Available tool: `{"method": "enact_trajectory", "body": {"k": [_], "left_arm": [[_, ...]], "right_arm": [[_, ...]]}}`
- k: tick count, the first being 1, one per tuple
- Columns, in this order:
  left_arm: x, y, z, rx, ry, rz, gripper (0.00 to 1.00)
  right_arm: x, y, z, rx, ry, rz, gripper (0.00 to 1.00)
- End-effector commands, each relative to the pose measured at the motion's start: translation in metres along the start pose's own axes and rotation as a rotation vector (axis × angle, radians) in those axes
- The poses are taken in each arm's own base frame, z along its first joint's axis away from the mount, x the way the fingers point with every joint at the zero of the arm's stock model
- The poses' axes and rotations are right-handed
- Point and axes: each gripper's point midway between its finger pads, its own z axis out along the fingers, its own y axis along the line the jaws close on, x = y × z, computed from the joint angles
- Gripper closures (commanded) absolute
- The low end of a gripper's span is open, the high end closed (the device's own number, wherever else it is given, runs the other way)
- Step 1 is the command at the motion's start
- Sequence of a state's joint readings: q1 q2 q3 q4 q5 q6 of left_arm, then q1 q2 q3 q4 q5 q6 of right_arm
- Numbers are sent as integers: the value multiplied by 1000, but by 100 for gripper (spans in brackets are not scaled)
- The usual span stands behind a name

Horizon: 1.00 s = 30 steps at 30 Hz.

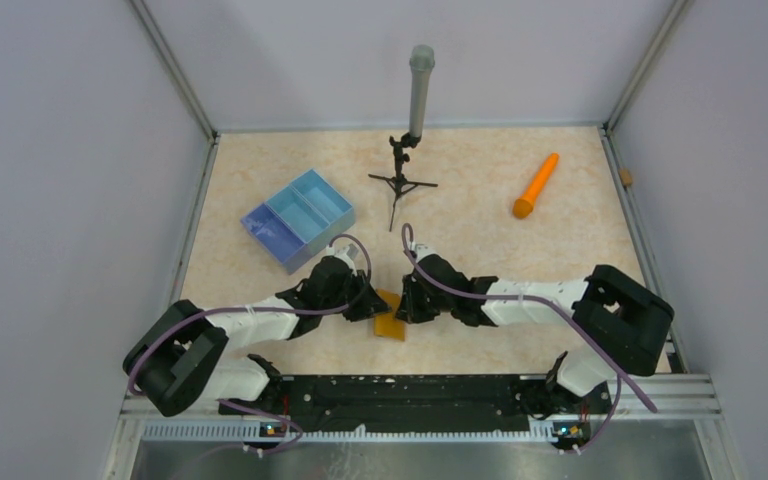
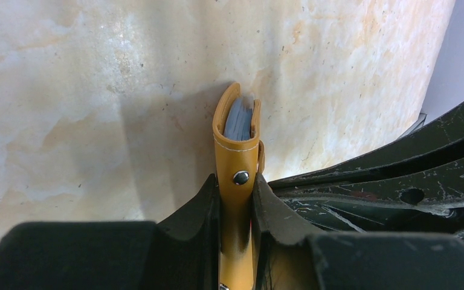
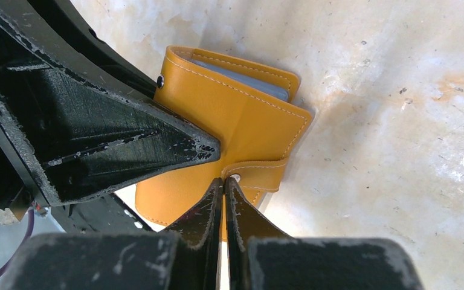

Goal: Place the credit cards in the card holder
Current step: Close the card holder at the center of the board.

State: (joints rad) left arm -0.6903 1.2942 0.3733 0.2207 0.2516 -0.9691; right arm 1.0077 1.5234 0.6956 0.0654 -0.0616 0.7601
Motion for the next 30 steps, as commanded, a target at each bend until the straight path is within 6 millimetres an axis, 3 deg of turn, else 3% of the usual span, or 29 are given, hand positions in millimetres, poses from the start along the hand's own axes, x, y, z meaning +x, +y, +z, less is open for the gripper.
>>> {"method": "enact_trajectory", "body": {"k": [1, 30], "left_arm": [[17, 35, 0, -131, 42, 18, 100], [22, 25, 2, -82, 63, 58, 100]], "right_arm": [[-1, 13, 9, -44, 17, -13, 100], [0, -7, 41, 6, 87, -10, 100]]}}
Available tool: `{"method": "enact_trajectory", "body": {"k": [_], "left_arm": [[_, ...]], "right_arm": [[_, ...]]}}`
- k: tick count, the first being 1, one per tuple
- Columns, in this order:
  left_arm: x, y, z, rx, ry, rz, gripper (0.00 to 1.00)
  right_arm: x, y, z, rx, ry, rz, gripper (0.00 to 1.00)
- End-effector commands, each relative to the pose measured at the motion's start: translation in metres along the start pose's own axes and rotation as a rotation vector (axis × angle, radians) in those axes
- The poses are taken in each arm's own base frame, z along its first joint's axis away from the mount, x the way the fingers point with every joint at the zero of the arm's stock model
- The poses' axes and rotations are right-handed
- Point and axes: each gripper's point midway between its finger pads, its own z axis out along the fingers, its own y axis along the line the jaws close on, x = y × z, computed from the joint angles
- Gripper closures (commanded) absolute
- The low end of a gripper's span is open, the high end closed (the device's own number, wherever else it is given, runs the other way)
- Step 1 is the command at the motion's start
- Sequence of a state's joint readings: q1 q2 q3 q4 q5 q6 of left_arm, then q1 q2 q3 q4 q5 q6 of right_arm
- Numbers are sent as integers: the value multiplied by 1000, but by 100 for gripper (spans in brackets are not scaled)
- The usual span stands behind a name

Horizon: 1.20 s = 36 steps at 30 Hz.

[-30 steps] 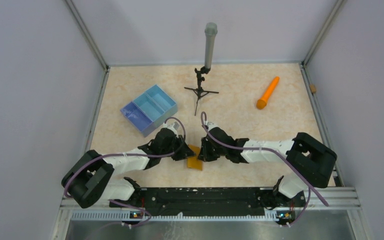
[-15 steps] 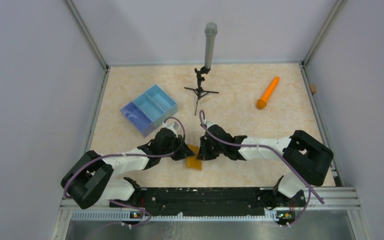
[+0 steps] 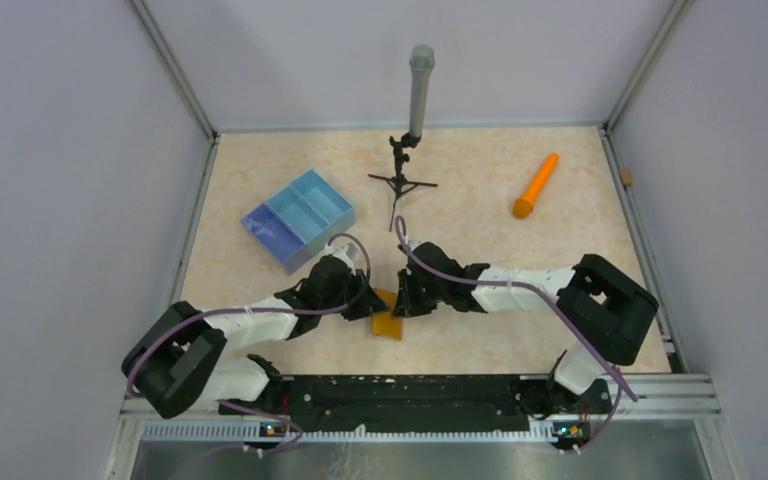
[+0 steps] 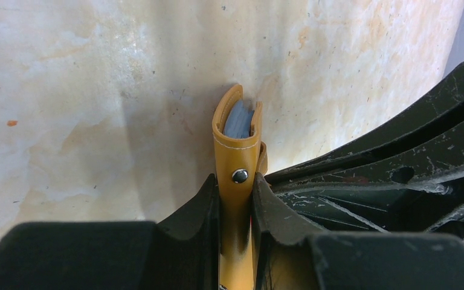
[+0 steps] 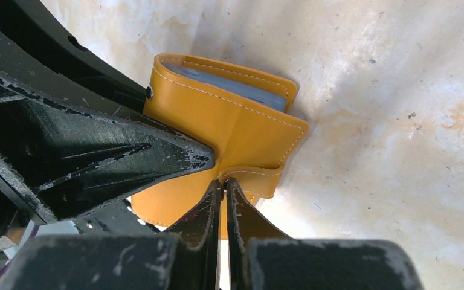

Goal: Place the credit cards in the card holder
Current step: Close the card holder at the center of the board.

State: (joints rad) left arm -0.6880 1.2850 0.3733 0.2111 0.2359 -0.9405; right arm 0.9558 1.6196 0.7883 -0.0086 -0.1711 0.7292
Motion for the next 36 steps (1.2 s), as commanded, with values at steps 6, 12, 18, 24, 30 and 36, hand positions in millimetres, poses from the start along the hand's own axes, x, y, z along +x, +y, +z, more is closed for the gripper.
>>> {"method": "enact_trajectory", "body": {"k": [6, 12, 18, 24, 30, 36], "left_arm": [[27, 19, 4, -68, 84, 39, 100], [26, 24, 5, -103, 86, 23, 100], [24, 32, 10, -166, 72, -45, 100], [17, 26, 15, -170, 48, -101, 100], [9, 17, 20, -137, 10, -153, 100], [-1, 0, 23, -77, -30, -178, 100]], "right_arm": [[-14, 4, 33, 4, -32, -32, 100], [-21, 17, 38, -10, -25, -38, 100], [-18, 29, 40, 2, -14, -41, 100], [-15, 34, 40, 75, -6, -52, 100], [-16, 55, 42, 75, -9, -73, 100], [-19, 85, 40, 52, -8, -127, 100]]}}
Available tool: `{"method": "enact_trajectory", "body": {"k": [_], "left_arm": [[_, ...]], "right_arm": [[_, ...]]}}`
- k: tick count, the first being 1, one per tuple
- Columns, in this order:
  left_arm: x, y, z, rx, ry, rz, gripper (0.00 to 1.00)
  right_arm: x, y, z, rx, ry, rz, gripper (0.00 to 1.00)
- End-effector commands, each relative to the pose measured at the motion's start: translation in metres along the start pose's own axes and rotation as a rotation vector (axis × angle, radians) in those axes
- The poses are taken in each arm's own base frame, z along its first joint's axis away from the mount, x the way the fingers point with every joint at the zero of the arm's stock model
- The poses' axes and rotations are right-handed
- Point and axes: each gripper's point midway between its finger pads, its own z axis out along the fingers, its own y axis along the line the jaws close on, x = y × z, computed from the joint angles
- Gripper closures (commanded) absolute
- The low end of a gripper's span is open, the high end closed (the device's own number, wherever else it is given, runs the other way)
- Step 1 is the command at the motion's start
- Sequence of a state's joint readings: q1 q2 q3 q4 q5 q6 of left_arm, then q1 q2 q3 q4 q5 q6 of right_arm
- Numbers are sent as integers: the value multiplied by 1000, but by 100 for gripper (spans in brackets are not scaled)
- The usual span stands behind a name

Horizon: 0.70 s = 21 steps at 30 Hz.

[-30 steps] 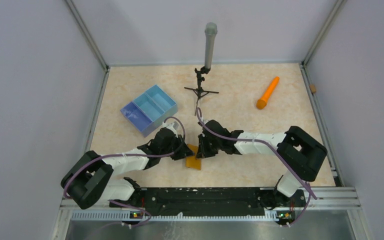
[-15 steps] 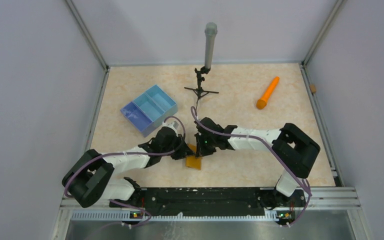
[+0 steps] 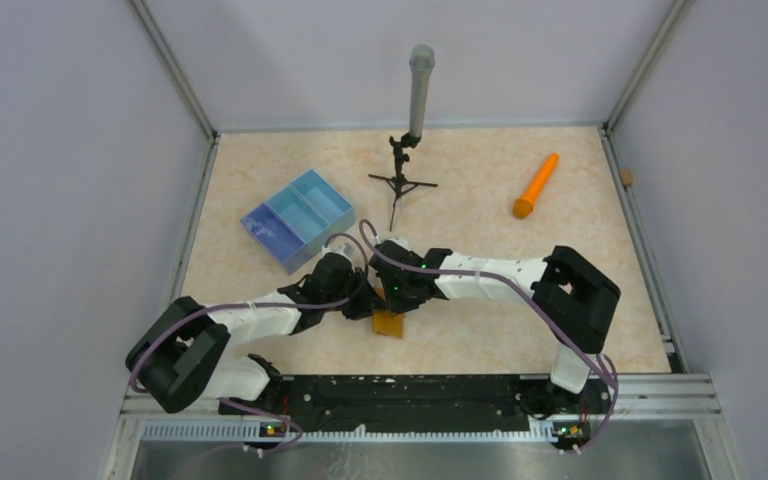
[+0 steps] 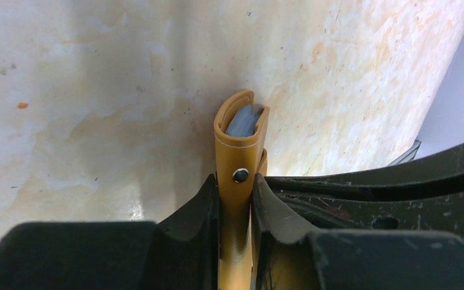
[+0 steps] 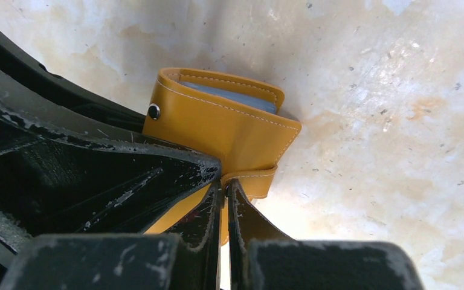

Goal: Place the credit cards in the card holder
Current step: Close the card holder at the center of the board.

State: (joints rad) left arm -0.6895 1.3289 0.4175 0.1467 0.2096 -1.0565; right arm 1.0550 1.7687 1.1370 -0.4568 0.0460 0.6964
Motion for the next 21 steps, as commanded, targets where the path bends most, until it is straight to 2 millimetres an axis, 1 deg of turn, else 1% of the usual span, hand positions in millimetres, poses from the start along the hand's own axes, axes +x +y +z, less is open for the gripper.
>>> {"method": "enact_trajectory", "body": {"k": [1, 6, 9, 14, 21], "left_arm": [[2, -5, 17, -2, -42, -55, 100], [5, -11, 20, 32, -44, -76, 100], [5, -13, 20, 37, -52, -76, 100], [5, -13, 20, 65, -63, -74, 100], [9, -5, 19, 107, -79, -81, 100]], "right_arm": [[-24, 88, 10, -232, -114, -27, 100], [-29, 105, 5, -275, -121, -20, 100], [-30, 109, 4, -293, -117, -3, 100], [-30, 111, 4, -307, -107, 22, 100], [-25, 106, 15, -343, -56, 51, 100]]}}
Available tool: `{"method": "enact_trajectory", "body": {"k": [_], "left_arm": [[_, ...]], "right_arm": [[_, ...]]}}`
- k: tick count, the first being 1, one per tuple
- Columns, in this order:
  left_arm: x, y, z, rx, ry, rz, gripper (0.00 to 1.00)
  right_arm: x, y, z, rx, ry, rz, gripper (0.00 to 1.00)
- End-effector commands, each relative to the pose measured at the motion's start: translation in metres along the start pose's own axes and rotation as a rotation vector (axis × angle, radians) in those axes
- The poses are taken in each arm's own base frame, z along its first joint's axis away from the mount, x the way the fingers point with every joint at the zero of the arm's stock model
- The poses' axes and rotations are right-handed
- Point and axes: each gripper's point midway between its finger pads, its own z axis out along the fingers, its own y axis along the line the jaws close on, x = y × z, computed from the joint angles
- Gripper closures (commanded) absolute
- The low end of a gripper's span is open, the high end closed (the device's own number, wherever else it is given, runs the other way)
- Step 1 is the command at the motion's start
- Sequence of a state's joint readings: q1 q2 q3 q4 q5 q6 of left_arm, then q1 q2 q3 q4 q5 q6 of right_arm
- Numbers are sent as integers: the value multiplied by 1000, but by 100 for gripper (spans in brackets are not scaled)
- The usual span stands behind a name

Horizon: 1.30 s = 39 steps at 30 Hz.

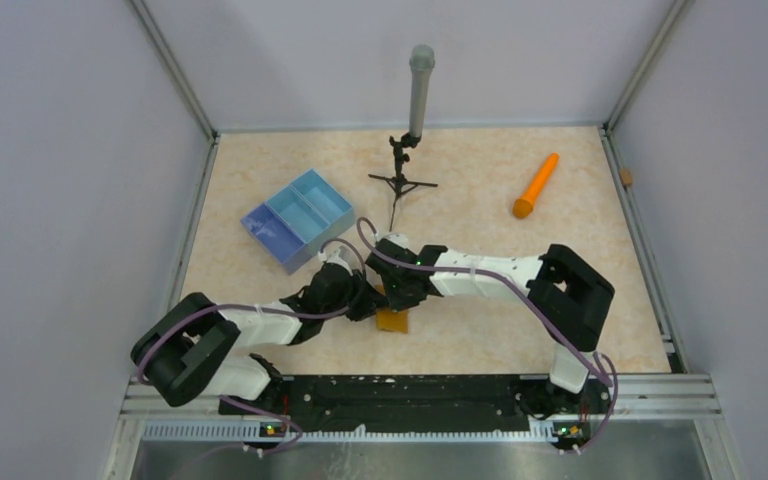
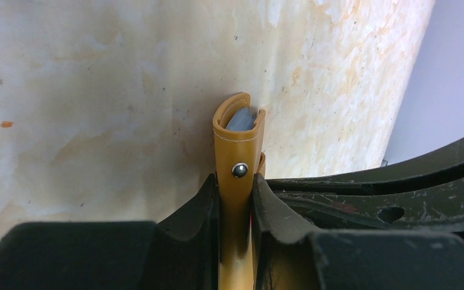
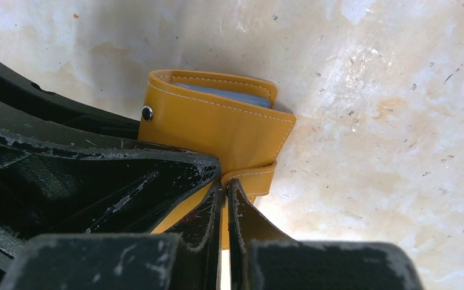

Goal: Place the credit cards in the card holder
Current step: Close the card holder at the center of the board.

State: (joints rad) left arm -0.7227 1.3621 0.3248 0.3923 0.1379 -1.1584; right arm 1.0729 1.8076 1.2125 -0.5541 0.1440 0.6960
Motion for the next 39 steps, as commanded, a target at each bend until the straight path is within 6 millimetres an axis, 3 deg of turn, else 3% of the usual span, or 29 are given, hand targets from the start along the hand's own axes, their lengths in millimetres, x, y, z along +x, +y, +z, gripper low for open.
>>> {"method": "enact_trajectory", "body": {"k": [1, 15, 22, 27, 35, 39], "left_arm": [[15, 4, 9, 26, 11, -23, 100], [16, 16, 15, 74, -25, 14, 100], [19, 19, 19, 100, -71, 87, 100], [18, 33, 18, 74, -129, 115, 100], [26, 35, 12, 97, -135, 126, 100], [26, 44, 10, 53, -134, 107, 100]], "right_arm": [[-20, 115, 5, -446, -36, 76, 100], [-7, 114, 28, -416, 46, 109, 100], [-10, 127, 31, -455, 56, 187, 100], [-9, 131, 39, -447, 63, 244, 100], [-24, 131, 30, -424, 18, 291, 99], [-25, 116, 17, -339, -12, 249, 94]]}}
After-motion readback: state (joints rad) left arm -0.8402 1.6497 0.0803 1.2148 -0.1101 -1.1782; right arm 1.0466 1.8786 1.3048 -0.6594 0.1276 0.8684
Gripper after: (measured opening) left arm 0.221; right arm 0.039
